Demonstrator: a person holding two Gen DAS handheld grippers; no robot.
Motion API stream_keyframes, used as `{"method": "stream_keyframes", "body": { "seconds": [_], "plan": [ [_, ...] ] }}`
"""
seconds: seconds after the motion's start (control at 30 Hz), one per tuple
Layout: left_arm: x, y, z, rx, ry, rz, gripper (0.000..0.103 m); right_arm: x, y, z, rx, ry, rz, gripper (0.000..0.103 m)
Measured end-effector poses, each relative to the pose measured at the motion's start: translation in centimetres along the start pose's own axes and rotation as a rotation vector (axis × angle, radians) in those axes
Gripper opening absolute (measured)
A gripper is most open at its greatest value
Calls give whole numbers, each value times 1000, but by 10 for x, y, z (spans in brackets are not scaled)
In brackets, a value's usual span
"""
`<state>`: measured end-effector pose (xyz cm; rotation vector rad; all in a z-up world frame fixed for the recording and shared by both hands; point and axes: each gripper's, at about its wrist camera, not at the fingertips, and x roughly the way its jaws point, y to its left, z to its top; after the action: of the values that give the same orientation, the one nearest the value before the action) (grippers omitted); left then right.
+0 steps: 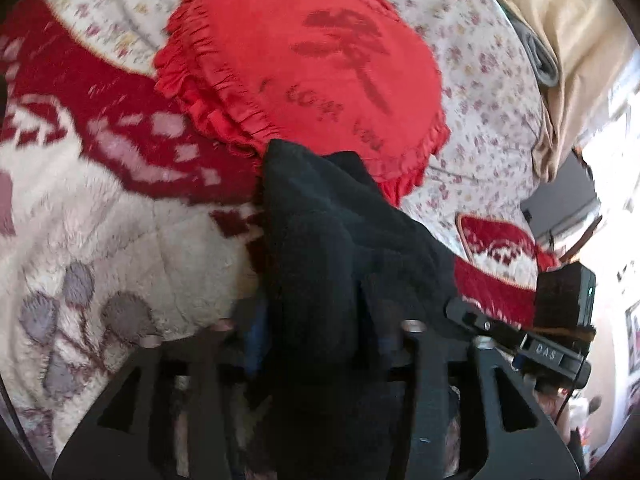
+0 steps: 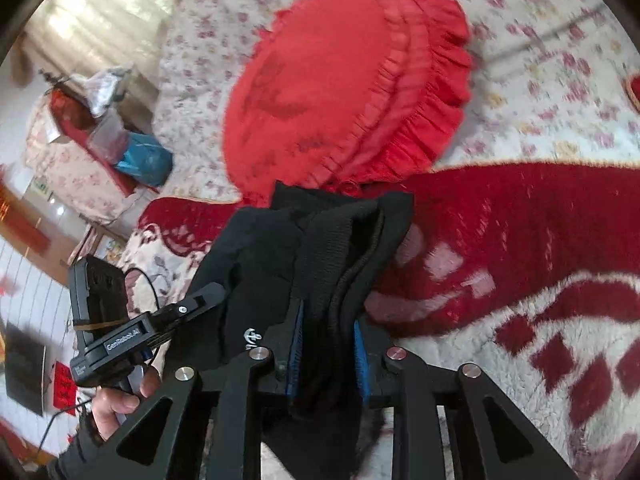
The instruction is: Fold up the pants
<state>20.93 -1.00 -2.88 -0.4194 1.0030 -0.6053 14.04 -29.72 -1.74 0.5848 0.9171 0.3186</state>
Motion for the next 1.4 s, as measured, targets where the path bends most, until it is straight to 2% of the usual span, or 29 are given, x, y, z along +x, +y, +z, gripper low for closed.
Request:
{"method": "stream_keyframes", "body": {
  "seconds": [0.1,0.13,0.17,0.3,0.33,0.4,0.47,0.53,0.57,0.63,0.67,0.73,0.77,0.83,0.87,0.93,1.0,1.07,1.17,1.27,1.33,1.4],
  "plan": [
    [0,6,-5,-8,-31,-27,57,2,-10,-1,63,11,-2,35],
    [0,6,-6,-5,-36,-28,57,2,-12,-2,74,12,-7,42],
    [0,6,-7,-5,-41,-27,58,2,-14,-3,80,13,-13,45],
    [-4,3,-5,-25,-5,-6,59,-5,-13,-4,98,4,-9,46],
    [-10,2,-4,-31,5,13,59,-13,-11,-4,100,-31,-11,46],
    [-32,-2,-6,-26,-43,41,59,-36,-3,-6,86,-121,0,46],
    [-57,-7,-14,-16,-86,36,59,-61,17,-14,-7,-200,-31,46],
    [-69,-14,-24,1,-65,10,59,-76,45,-26,-168,-230,-66,46],
    [-74,-21,-33,44,-35,-18,59,-79,60,-34,-256,-230,-77,44],
    [-77,-33,-47,132,-5,-17,59,-78,84,-51,-390,-212,-71,36],
    [-77,-39,-56,203,8,14,59,-75,89,-56,-427,-190,-65,32],
    [-73,-41,-66,264,21,63,59,-59,93,-62,-457,-132,-94,29],
    [-68,-37,-67,265,43,82,59,-49,88,-62,-450,-93,-121,29],
    [-47,-22,-67,202,138,86,62,-26,71,-63,-406,11,-183,27],
    [-40,-12,-68,172,161,84,63,-16,63,-64,-389,57,-199,27],
    [-42,-13,-70,182,136,75,63,-16,63,-65,-409,47,-194,27],
    [-41,-16,-72,206,137,90,65,-16,63,-69,-423,42,-200,29],
    [-39,-20,-77,236,137,98,69,-17,64,-72,-443,39,-192,38],
    [-35,-23,-80,266,132,104,72,-17,68,-74,-450,41,-179,46],
    [-30,-26,-76,272,140,70,84,-17,70,-73,-450,43,-176,51],
    [-29,-25,-75,283,145,58,86,-16,71,-71,-433,49,-156,56],
    [-28,-26,-76,291,150,36,94,-16,71,-71,-424,52,-145,59]
  ]
}}
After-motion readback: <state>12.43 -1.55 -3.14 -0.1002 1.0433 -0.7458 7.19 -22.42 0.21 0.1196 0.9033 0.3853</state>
